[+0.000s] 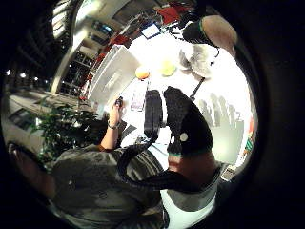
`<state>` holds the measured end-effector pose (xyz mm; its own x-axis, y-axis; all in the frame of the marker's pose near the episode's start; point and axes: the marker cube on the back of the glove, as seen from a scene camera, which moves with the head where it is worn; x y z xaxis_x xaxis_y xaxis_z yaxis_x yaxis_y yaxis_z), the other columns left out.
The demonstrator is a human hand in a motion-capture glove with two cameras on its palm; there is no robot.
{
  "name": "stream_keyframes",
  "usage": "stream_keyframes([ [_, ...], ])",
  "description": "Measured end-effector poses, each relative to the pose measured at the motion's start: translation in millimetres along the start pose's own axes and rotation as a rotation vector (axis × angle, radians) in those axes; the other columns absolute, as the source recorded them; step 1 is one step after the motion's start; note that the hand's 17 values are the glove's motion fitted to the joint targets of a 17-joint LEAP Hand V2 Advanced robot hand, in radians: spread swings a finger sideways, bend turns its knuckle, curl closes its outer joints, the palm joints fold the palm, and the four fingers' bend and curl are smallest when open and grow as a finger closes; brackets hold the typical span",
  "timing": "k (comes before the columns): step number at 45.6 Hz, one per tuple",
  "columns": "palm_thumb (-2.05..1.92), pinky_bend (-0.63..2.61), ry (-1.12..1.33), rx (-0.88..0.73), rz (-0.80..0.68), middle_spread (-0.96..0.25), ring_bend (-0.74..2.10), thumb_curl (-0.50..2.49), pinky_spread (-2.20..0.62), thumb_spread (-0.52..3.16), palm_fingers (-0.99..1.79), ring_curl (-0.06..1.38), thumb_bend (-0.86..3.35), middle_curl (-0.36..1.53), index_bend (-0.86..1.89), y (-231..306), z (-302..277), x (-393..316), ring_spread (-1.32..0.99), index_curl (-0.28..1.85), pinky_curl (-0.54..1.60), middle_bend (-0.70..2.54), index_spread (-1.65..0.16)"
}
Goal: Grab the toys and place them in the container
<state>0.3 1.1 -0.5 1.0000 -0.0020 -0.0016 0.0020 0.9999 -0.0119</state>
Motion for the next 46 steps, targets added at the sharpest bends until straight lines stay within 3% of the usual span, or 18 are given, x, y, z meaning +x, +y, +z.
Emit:
stream_keyframes([
  [7,0.02,0.53,0.004,-0.006,0.008,-0.12,0.36,0.03,-0.06,0.93,0.52,0.12,0.05,0.06,0.25,-1.0,0.6,1.9,-0.18,0.13,0.18,0.18,-0.26],
  [16,0.0,0.57,-0.022,-0.039,0.005,-0.15,0.4,0.09,-0.06,1.3,0.45,0.15,0.05,0.1,0.2,-17.7,7.0,6.2,-0.25,0.17,0.23,0.19,-0.34],
  [27,0.02,0.64,0.084,-0.016,-0.029,-0.16,0.39,0.15,-0.05,1.47,0.32,0.16,0.05,0.15,0.19,-108.0,41.0,13.7,-0.25,0.2,0.27,0.19,-0.38],
  [34,0.05,0.68,0.136,-0.167,-0.043,-0.16,0.28,0.19,-0.03,1.4,0.26,0.14,0.04,0.19,0.19,-167.6,112.1,32.7,-0.24,0.23,0.29,0.22,-0.39],
  [38,0.05,0.68,0.04,-0.187,-0.093,-0.16,0.22,0.21,-0.02,1.33,0.2,0.13,0.02,0.2,0.23,-175.9,154.0,36.3,-0.22,0.26,0.3,0.21,-0.4],
  [42,0.17,0.59,-0.001,-0.102,-0.137,-0.23,0.14,0.25,-0.01,1.37,0.47,0.08,0.07,0.27,0.34,-176.2,168.3,30.0,-0.25,0.28,0.25,0.44,-0.41],
  [46,0.33,0.46,0.036,-0.024,-0.185,-0.27,0.46,0.3,-0.04,1.41,0.78,0.16,0.16,0.35,0.26,-182.4,161.5,23.6,-0.35,0.28,0.22,0.65,-0.39],
])
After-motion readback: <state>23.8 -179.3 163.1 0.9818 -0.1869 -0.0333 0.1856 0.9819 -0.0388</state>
